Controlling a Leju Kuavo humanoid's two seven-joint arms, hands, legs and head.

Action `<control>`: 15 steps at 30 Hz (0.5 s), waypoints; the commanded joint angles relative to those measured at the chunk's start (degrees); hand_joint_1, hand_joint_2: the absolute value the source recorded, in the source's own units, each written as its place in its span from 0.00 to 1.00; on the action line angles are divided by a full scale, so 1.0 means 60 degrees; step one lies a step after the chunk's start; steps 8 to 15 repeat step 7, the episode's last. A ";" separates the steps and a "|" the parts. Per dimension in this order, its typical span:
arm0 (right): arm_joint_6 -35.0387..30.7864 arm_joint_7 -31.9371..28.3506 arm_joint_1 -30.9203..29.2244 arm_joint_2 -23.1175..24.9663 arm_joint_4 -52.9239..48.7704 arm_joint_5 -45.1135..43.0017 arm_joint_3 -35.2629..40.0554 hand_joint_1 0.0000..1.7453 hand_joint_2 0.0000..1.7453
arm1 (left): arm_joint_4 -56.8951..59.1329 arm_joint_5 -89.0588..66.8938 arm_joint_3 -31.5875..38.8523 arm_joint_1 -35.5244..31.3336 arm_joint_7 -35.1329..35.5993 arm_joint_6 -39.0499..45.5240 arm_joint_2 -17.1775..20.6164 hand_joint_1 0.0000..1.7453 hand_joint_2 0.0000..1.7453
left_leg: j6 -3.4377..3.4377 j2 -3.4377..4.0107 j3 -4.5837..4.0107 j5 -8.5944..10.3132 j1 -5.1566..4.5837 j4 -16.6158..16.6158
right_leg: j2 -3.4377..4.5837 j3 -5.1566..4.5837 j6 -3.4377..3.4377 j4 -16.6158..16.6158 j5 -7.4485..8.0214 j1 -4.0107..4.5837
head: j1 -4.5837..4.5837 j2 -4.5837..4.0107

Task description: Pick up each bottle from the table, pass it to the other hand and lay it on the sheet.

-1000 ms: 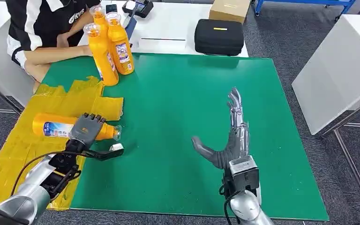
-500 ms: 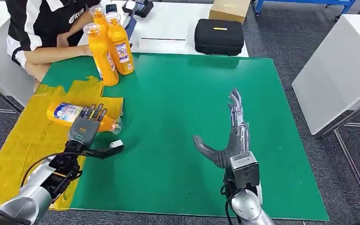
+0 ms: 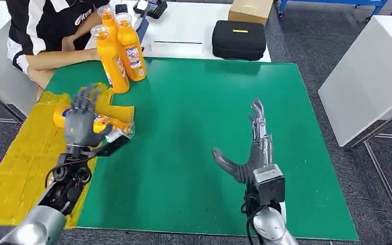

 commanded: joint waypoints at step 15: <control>-0.0373 -0.0671 0.0538 -0.0076 -0.0423 -0.1169 -0.0336 0.00 1.00 | -0.6406 0.6611 -0.1156 0.1583 -0.0820 -0.1923 -0.0284 0.00 1.00 | 0.0000 -0.0012 0.0034 -0.0026 0.0012 0.0005 | -0.0005 0.0033 -0.0041 0.0002 -0.0026 0.0016 | -0.0004 0.0000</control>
